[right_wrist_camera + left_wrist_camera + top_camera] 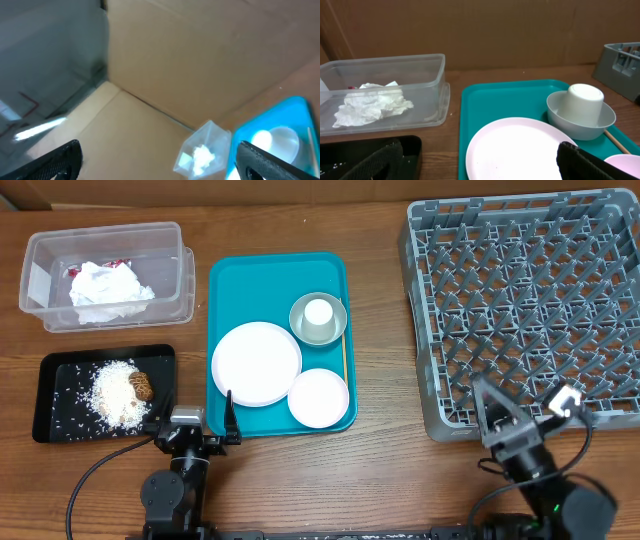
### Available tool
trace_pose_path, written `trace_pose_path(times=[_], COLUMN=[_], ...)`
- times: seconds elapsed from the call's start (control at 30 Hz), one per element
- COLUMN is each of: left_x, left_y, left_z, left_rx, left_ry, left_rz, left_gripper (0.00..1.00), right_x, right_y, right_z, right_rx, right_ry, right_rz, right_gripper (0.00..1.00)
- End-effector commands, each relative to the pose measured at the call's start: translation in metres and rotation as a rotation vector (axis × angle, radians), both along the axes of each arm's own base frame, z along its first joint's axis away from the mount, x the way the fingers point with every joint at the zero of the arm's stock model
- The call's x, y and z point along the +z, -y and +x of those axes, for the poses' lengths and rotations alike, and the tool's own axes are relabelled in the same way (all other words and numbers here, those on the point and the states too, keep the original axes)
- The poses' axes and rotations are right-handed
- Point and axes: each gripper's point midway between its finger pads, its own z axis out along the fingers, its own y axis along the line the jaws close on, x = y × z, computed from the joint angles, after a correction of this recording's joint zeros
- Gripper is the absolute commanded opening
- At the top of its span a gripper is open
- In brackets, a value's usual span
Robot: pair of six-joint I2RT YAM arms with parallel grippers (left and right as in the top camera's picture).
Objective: Sort waste into correct bins and load items into the dishwasher
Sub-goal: 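Raise the right gripper from rest toward the teal tray, then lower the right gripper onto the white bowl's rim and grasp it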
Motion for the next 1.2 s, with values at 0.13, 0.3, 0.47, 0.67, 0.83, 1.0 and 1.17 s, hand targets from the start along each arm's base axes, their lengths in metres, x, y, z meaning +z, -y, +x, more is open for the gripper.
trace_pose_path(times=[0.13, 0.3, 0.47, 0.67, 0.83, 1.0, 1.17], left_x=[-0.002, -0.002, -0.002, -0.002, -0.002, -0.002, -0.002], left_y=[-0.004, -0.004, -0.004, -0.004, -0.004, -0.004, -0.004], left_z=[0.000, 0.000, 0.000, 0.000, 0.000, 0.000, 0.000], left_rx=[0.021, 0.021, 0.021, 0.021, 0.021, 0.021, 0.021], left_ry=[0.005, 0.005, 0.005, 0.005, 0.005, 0.005, 0.005], left_rz=[-0.015, -0.015, -0.015, -0.015, -0.015, -0.015, -0.015], left_gripper=[1.00, 1.00, 1.00, 1.00, 1.00, 1.00, 1.00], right_x=[0.026, 0.016, -0.031, -0.099, -0.155, -0.188, -0.205], right_y=[-0.025, -0.065, -0.112, -0.174, -0.218, -0.236, -0.244], right_z=[0.032, 0.055, 0.071, 0.072, 0.066, 0.066, 0.072], right_rx=[0.134, 0.274, 0.224, 0.294, 0.466, 0.509, 0.485], right_ry=[-0.147, -0.327, -0.599, -0.756, -0.837, -0.878, -0.869], right_rz=[-0.347, -0.514, -0.691, -0.813, -0.850, -0.879, -0.910], right_gripper=[0.99, 0.99, 0.99, 0.99, 0.99, 0.99, 0.99])
